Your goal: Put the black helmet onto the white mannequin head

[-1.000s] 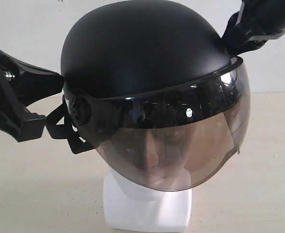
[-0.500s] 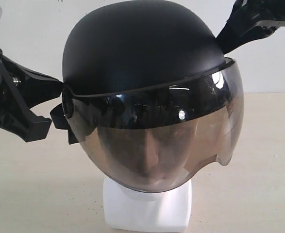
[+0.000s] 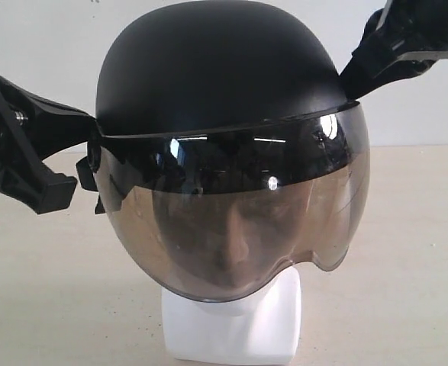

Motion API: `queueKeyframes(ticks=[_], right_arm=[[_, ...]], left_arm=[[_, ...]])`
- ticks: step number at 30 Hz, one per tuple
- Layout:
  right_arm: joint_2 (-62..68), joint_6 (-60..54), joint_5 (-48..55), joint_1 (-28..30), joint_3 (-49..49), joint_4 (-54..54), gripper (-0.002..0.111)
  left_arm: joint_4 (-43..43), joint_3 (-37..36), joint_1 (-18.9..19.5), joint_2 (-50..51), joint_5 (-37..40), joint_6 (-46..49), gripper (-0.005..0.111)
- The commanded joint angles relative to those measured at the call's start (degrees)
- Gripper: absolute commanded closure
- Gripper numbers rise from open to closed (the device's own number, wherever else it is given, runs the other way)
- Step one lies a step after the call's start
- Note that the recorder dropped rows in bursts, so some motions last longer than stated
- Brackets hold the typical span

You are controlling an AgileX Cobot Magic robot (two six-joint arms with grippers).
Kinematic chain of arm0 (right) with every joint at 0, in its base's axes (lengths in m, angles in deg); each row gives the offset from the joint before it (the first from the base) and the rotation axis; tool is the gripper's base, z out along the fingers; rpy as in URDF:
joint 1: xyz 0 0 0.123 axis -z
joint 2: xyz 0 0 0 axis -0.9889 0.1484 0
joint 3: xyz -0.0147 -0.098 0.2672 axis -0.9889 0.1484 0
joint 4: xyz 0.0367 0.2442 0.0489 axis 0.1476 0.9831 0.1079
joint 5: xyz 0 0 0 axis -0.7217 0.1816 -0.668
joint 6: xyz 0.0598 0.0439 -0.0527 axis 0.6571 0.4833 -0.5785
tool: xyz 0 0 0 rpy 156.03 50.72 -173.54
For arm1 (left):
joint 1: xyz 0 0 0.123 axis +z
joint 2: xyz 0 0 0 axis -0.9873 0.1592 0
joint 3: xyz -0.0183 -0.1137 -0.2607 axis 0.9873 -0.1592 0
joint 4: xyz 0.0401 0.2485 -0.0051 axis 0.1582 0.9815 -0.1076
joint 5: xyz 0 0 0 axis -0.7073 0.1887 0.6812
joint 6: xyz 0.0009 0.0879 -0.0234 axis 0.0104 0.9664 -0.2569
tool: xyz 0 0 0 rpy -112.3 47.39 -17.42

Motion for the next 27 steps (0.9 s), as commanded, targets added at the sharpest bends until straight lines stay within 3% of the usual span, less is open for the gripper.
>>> queueKeyframes(ticks=[1, 22, 27], right_arm=[[-0.4, 0.3, 3.2, -2.0, 1.2, 5.3, 0.109], [-4.7, 3.8, 3.2, -2.0, 1.2, 7.4, 0.109], [-4.7, 4.4, 3.2, -5.5, 1.2, 5.9, 0.109]], left_arm=[[-0.7, 0.1, -0.2, 0.4, -1.1, -0.5, 0.102], [1.7, 0.1, -0.2, 0.4, -2.6, 0.0, 0.102], [3.1, 0.1, -0.2, 0.6, -2.7, 0.0, 0.102]])
